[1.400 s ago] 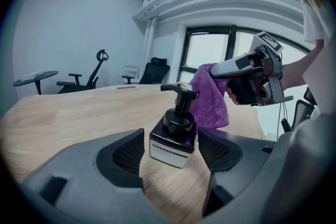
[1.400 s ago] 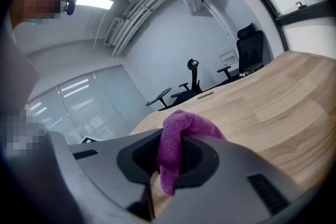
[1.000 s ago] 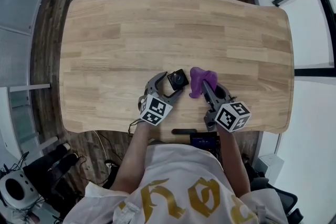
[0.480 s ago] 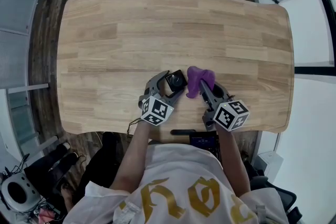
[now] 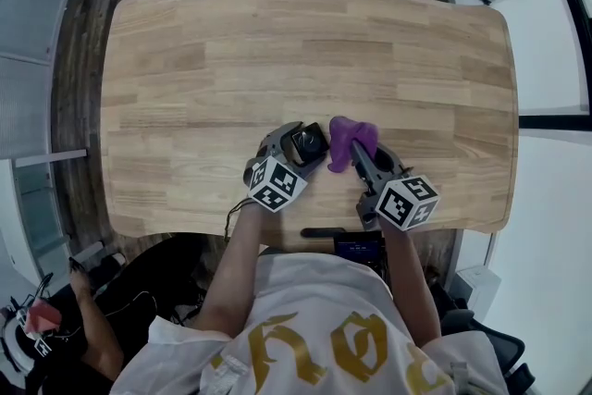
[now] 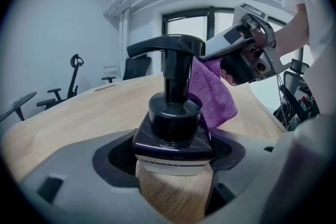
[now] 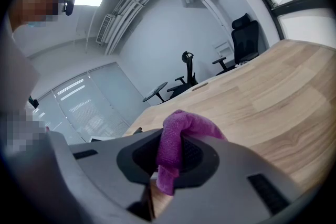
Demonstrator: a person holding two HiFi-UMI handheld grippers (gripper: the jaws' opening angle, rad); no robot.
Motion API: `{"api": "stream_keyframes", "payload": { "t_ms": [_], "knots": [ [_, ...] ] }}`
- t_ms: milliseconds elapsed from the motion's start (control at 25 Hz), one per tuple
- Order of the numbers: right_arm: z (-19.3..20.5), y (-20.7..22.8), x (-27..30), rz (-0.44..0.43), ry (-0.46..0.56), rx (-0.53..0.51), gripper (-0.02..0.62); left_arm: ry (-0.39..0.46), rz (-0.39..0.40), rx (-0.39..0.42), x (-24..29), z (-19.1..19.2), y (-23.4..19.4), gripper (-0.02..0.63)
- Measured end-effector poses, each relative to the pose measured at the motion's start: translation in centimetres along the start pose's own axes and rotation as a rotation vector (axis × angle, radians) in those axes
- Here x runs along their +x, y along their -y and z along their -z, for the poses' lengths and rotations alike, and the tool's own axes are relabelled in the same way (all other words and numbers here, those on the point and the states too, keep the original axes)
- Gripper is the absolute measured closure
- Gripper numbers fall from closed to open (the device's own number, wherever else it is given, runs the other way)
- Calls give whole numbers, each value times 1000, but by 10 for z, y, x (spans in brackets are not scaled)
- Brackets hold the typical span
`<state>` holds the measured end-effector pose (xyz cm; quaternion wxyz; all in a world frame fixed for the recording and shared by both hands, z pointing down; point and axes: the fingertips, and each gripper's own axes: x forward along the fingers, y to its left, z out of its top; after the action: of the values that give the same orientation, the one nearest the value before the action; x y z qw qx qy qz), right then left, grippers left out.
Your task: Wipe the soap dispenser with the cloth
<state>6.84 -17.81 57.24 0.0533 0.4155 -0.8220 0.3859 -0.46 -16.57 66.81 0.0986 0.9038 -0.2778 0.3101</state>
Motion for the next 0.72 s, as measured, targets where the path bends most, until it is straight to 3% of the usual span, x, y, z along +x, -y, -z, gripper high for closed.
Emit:
{"api": "stream_keyframes", "payload": {
  "t_ms": [160, 720],
  "knots": [
    [1, 0, -3, 4, 2, 0, 554, -32, -13, 57, 5, 2, 0, 273],
    [1, -3, -6, 0, 3, 2, 554, -29, -1, 52, 6, 3, 1, 275]
  ]
}}
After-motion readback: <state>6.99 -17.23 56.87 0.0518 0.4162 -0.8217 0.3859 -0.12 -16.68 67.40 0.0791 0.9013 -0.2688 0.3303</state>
